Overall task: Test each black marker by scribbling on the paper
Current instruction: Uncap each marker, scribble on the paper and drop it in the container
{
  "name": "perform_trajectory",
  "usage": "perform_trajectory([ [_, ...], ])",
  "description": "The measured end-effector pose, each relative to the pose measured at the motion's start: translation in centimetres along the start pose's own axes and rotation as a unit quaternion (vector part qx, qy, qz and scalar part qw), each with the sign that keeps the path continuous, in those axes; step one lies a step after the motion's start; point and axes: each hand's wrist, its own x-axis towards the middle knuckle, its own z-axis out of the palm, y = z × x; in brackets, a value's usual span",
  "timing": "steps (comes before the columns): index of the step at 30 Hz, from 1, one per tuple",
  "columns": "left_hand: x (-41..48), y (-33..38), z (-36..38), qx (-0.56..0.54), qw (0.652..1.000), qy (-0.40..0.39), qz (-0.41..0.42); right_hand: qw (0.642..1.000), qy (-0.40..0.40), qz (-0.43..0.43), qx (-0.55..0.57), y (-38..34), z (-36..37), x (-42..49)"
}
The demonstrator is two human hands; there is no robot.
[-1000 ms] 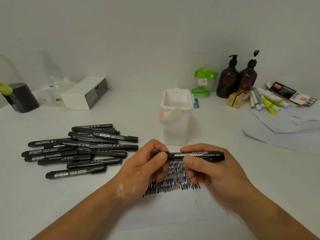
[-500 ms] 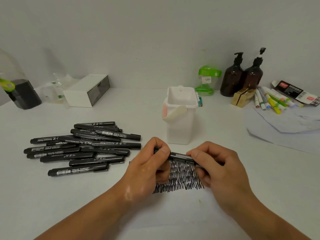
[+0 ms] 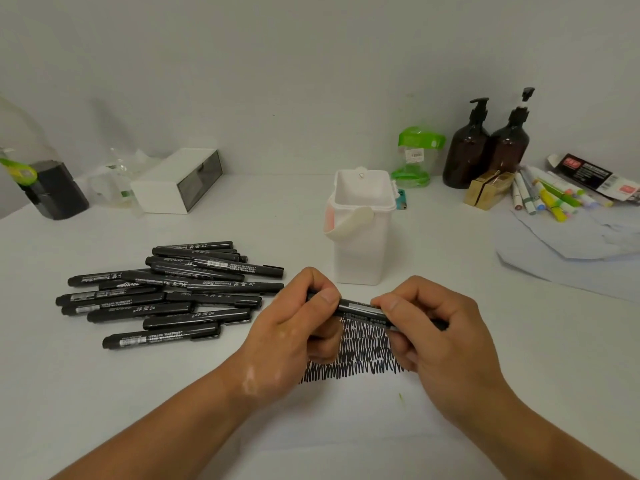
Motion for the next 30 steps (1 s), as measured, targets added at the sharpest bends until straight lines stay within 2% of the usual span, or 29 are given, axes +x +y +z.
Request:
perform_trajectory([
  [4,0.6,0.1,-0.2,-0.007,1.000,0.009,0.005,0.999,-0.024,0.024,0.029,0.3,0.2,0.5],
  [8,1.3,-0.2,0.0,-0.058,0.997,0.016,0.057,0.991,-0.035,0.052,0.121,0.3,0.1,1.2],
  [11,1.3,-0.6,-0.1,-0.031,0.997,0.029,0.062,0.983,-0.049,0.078,0.160,0.7,0.4,1.1],
  [12,1.2,-0.6,-0.2,-0.027,0.997,0.025,0.065,0.986,-0.053,0.081,0.134,0.7,0.5,0.9],
  [14,1.0,-0.4,-0.5,-0.021,0.997,0.022,0.067,0.997,-0.059,0.055,-0.019,0.7,0.5,0.6],
  [16,0.8,0.1,-1.0,0.042,0.996,0.023,0.073,0.990,-0.038,0.007,-0.134,0.4,0.0,0.7],
  [19,0.3,0.4,-1.7,0.200,0.975,0.023,0.095,0.989,0.001,-0.045,-0.137,-1.1,-0.7,1.1],
  [21,0.2,0.5,-1.6,0.243,0.964,0.024,0.103,0.989,-0.018,-0.050,-0.138,-2.5,-0.4,1.4],
  [26,0.2,0.5,-1.8,0.281,0.952,0.022,0.124,0.943,-0.047,-0.098,-0.314,-5.3,0.9,2.0],
  [30,0.5,0.3,-2.7,0.249,0.961,0.071,0.102,0.923,-0.012,-0.150,-0.353,-10.7,-0.7,4.4],
])
